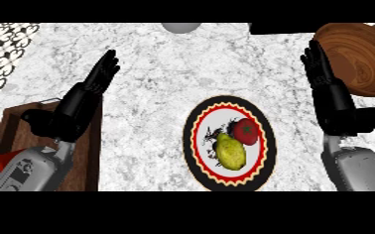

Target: Pick the tomato from the plate and place it in the bowl

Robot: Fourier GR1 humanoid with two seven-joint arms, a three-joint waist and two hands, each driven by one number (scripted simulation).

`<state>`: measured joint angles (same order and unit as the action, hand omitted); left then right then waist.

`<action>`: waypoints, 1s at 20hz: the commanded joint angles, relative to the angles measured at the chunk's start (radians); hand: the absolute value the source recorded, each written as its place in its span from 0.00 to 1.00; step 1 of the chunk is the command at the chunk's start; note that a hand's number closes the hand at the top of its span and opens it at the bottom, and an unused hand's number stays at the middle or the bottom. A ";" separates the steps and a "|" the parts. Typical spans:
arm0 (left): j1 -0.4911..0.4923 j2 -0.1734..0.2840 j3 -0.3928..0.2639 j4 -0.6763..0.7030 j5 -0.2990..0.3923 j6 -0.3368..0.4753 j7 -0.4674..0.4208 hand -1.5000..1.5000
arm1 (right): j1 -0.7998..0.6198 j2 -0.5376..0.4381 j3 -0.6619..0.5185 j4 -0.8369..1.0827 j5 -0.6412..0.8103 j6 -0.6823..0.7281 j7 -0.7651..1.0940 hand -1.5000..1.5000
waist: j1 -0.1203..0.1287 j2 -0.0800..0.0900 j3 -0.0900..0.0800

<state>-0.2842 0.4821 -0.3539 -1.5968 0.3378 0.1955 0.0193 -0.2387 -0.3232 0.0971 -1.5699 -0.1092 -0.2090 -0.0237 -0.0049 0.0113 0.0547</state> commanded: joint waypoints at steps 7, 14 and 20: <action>0.050 -0.042 0.022 0.052 -0.036 0.100 0.015 0.50 | 0.129 -0.097 0.181 0.192 0.447 -0.234 0.208 1.00 | 0.015 0.010 -0.097; 0.060 -0.102 0.039 0.084 -0.025 0.152 0.031 0.50 | 0.262 0.318 0.305 0.013 0.530 -0.944 0.024 0.00 | -0.015 -0.018 -0.055; 0.108 -0.128 0.009 0.088 -0.066 0.157 -0.015 0.50 | 0.291 0.322 0.386 0.015 0.852 -1.082 0.249 0.00 | -0.001 -0.015 -0.061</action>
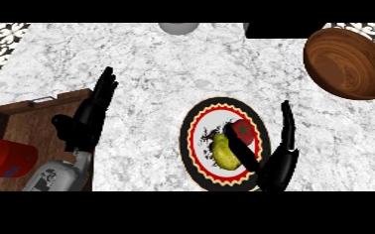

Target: Pick the tomato from the plate and place it in the bowl

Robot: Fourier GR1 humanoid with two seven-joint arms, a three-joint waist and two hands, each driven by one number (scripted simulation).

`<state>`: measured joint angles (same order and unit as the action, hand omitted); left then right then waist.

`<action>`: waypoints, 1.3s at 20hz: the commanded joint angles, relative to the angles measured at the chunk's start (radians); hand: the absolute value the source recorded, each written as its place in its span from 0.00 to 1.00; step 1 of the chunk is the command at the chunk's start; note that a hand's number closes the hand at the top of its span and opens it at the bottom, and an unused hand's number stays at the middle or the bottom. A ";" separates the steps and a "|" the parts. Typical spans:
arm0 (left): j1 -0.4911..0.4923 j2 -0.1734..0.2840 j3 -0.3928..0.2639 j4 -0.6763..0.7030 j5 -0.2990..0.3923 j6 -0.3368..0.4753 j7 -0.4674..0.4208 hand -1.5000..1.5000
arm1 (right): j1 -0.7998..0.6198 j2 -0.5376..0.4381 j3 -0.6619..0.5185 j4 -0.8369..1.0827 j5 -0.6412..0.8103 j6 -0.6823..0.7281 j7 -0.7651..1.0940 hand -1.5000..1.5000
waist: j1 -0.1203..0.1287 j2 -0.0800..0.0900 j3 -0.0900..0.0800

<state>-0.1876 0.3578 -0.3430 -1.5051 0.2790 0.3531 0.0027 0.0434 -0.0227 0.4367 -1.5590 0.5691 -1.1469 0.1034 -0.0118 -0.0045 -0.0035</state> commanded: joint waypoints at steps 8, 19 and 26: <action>0.031 -0.004 -0.001 -0.030 -0.012 -0.002 0.017 0.50 | 0.060 0.022 -0.072 -0.133 0.416 0.157 0.537 0.00 | 0.004 0.001 -0.003; -0.019 -0.006 0.028 -0.028 -0.012 -0.036 0.036 0.50 | -0.092 0.023 0.021 -0.271 0.593 0.591 1.197 0.00 | 0.016 0.003 0.001; 0.004 -0.052 0.035 0.005 -0.058 -0.049 0.013 0.50 | -0.094 0.023 0.029 -0.274 0.520 0.613 1.192 0.00 | 0.011 0.004 0.003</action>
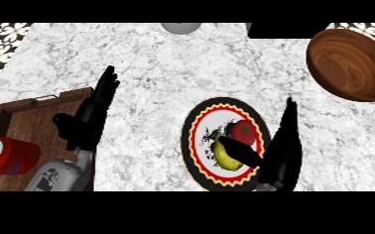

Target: Pick the tomato from the plate and place it in the bowl

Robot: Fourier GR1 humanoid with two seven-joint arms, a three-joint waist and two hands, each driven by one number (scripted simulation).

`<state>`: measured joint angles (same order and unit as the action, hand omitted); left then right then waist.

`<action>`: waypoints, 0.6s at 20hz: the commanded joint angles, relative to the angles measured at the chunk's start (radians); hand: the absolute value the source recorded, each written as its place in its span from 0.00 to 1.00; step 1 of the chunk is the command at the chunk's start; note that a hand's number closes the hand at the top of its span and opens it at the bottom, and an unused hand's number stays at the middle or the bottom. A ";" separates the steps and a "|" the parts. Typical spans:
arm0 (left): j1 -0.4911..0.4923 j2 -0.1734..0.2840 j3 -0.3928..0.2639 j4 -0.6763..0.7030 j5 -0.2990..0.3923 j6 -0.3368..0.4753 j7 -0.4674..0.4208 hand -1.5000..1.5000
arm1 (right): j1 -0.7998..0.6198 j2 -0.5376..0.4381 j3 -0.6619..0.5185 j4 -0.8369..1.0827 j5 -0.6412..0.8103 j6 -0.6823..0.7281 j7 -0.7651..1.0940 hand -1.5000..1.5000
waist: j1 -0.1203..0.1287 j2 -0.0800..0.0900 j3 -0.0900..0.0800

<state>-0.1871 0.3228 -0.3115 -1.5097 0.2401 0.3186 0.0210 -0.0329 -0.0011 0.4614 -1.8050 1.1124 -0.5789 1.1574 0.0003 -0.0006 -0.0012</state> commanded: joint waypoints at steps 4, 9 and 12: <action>-0.001 -0.052 0.001 0.003 -0.053 0.020 0.028 0.50 | 0.097 0.001 0.143 -0.062 0.055 -0.076 0.149 0.00 | -0.005 -0.002 0.001; -0.009 -0.056 0.037 0.001 -0.046 -0.020 0.030 0.50 | 0.059 0.001 0.087 -0.014 -0.024 -0.156 0.037 0.00 | -0.001 0.000 0.001; 0.032 -0.087 0.023 0.039 -0.067 -0.025 -0.029 0.50 | 0.057 0.001 0.128 -0.026 -0.003 -0.200 0.054 0.00 | -0.001 0.001 0.001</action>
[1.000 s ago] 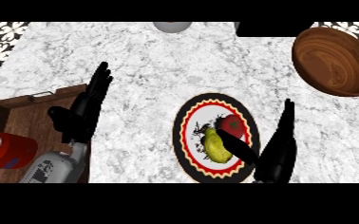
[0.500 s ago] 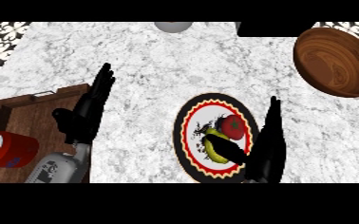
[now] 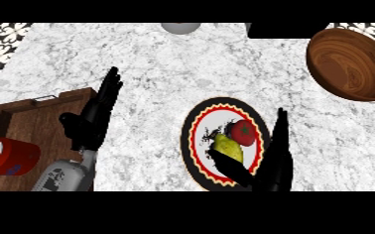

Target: Pick the tomato from the plate and place it in the bowl

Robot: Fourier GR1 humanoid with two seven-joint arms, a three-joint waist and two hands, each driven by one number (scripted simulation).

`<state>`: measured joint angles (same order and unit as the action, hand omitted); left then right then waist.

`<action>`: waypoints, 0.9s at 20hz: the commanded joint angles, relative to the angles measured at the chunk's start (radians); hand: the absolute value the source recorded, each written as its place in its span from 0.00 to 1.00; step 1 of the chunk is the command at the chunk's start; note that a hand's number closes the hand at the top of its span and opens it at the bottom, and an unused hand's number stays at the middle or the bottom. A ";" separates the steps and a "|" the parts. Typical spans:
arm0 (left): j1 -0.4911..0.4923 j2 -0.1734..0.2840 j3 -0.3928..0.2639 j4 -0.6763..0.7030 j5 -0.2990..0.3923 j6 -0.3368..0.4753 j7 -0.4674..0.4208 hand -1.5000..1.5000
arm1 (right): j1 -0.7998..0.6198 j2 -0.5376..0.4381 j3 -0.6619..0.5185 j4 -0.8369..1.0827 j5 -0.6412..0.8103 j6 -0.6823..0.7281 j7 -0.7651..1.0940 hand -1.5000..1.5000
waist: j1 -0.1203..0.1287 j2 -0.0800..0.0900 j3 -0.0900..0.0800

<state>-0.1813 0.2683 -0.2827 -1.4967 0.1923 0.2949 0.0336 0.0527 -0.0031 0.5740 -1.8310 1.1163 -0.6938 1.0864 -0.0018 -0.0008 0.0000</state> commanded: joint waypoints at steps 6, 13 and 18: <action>0.035 -0.015 -0.010 -0.113 -0.048 0.022 0.078 0.50 | -0.015 0.003 -0.012 0.067 -0.106 -0.175 0.044 0.00 | 0.008 0.000 0.001; 0.025 -0.019 0.063 0.023 -0.041 -0.062 -0.030 0.50 | -0.089 0.003 -0.057 0.170 -0.244 -0.248 -0.042 0.00 | 0.005 0.002 0.000; -0.020 -0.013 0.106 -0.005 -0.031 -0.094 0.046 0.50 | -0.048 0.003 0.027 0.264 -0.239 -0.393 -0.076 0.00 | 0.002 0.001 0.000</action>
<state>-0.1530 0.2401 -0.2275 -1.5293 0.1413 0.2407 0.0511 -0.0064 -0.0021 0.5532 -1.6269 0.8886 -0.9295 0.9859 0.0024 0.0004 0.0003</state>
